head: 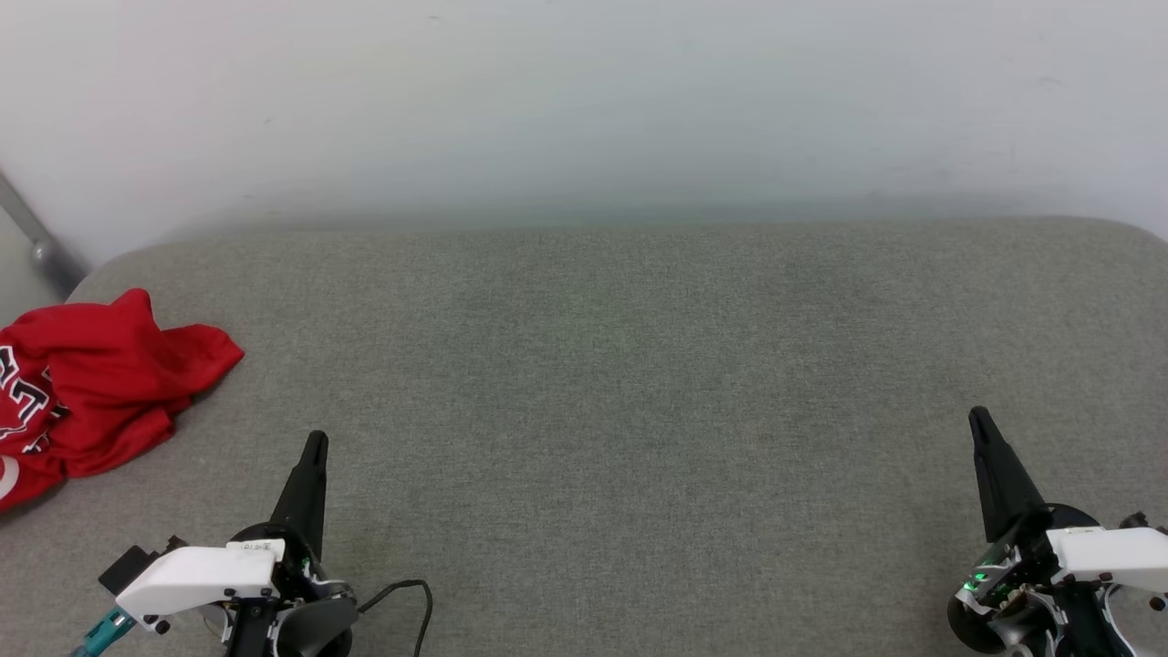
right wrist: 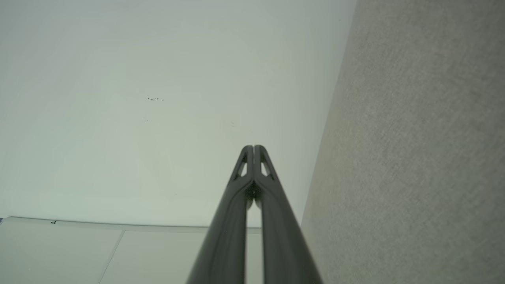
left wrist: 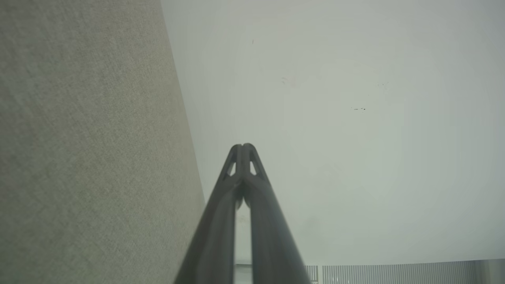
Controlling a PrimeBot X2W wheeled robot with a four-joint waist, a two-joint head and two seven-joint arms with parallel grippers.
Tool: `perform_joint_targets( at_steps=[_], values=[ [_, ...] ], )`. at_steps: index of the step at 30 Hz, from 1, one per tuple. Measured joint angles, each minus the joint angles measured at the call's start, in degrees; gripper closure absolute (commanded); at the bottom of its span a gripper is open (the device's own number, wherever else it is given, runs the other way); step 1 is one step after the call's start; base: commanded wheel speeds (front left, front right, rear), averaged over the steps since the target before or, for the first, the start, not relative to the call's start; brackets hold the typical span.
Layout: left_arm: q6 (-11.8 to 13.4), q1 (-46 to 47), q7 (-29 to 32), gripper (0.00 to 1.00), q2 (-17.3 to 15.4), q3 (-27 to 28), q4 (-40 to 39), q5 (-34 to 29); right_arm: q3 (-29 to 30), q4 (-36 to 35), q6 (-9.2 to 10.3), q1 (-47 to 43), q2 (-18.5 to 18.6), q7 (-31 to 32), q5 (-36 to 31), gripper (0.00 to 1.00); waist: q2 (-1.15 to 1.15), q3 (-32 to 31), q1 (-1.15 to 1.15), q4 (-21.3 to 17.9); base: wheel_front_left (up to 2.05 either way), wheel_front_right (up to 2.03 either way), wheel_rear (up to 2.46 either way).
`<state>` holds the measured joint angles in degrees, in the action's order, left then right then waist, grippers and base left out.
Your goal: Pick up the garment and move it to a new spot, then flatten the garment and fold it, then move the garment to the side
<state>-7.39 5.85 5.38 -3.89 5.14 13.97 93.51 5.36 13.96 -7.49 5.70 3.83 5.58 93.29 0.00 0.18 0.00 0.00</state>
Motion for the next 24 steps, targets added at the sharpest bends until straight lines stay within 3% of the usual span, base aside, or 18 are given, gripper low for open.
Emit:
perform_joint_targets(
  at_steps=[18,19,24],
  values=[
    [0.0,0.0,0.2,1.0,0.2,0.3,0.0,-0.2,0.3,0.0,0.0,0.0,-0.2,0.1,-0.2,1.0,0.0,0.0,0.0,0.0,0.0,0.0,0.0],
    [0.0,-0.1,0.2,0.0,0.2,0.3,0.2,-0.2,0.3,0.2,-0.01,-0.1,-0.2,0.1,-0.2,0.0,0.0,0.0,0.0,0.0,0.0,0.0,0.0],
    [0.1,-1.3,-0.3,0.0,0.6,-0.4,1.0,-0.2,-0.1,0.9,0.01,-1.4,-0.4,-0.3,-0.2,0.0,0.0,0.0,0.0,0.0,0.0,0.0,0.0]
  ],
)
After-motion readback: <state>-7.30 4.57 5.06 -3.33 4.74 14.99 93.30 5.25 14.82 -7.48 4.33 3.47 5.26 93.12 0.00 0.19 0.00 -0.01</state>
